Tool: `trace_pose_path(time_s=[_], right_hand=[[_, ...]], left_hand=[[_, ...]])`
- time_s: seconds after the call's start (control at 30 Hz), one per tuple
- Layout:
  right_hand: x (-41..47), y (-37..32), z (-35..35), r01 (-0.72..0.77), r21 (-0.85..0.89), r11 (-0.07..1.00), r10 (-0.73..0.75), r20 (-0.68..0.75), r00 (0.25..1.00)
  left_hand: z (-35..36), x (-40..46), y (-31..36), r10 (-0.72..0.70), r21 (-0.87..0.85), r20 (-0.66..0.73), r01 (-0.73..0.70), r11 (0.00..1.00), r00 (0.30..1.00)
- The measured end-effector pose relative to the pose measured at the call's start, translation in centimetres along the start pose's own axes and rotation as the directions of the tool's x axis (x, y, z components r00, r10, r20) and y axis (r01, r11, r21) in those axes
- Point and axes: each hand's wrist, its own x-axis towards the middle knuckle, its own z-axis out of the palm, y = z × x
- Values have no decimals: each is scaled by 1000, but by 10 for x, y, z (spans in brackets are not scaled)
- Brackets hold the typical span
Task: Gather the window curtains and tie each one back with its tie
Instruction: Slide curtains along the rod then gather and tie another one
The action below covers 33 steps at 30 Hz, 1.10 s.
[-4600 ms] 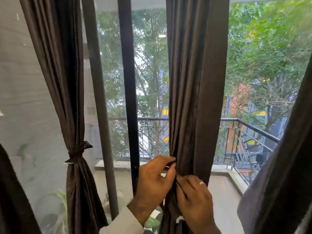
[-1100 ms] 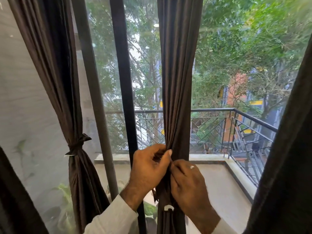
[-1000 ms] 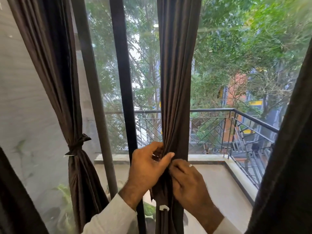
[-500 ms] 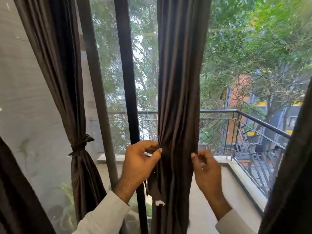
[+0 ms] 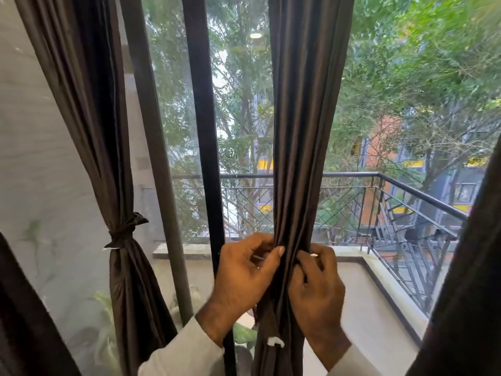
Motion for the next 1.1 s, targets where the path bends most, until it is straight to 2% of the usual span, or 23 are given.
trace_pose_path(time_s=[0.1, 0.23, 0.37, 0.5, 0.6, 0.67, 0.77, 0.8, 0.83, 0.9, 0.97, 1.1], right_hand=[[-4, 3, 1, 34, -6, 999, -33, 69, 997], [-6, -4, -14, 99, 180, 979, -117, 95, 989], [-6, 5, -10, 122, 116, 986, -126, 28, 992], [-3, 18, -1, 125, 31, 992, -127, 74, 989], [2, 13, -10, 141, 116, 983, -150, 75, 986], [4, 10, -15, 69, 222, 973, -78, 33, 996], [2, 11, -17, -243, 408, 880, 260, 14, 965], [0, 11, -16, -288, 414, 864, 302, 33, 953], [-3, 10, -16, -257, 387, 885, 260, 44, 964], [-8, 3, -19, -40, 241, 970, 36, 20, 999], [-13, 2, -17, 130, 101, 986, -131, 2, 991], [-11, 9, -7, 165, 22, 986, -165, 25, 986]], left_hand=[[1, -2, 3, 2, -13, 11, -1, 1000, 1000], [1, -3, -1, -17, 15, 29, 16, 1000, 999], [1, -1, -1, 1, 20, 28, -1, 1000, 1000], [3, 2, 3, -15, -9, 87, 16, 1000, 996], [3, 7, -2, -50, 17, 49, 49, 999, 998], [3, 9, -5, -65, 26, -4, 66, 998, 998], [2, 10, -8, -82, 57, -99, 88, 994, 992], [2, 10, -9, -76, 79, -113, 86, 993, 991], [3, 11, -9, -70, 106, -122, 83, 991, 990], [6, 10, -8, -71, 134, -130, 88, 987, 989], [9, 8, -7, -74, 105, -100, 84, 991, 992], [12, 1, -10, -57, 17, 3, 57, 998, 998]])
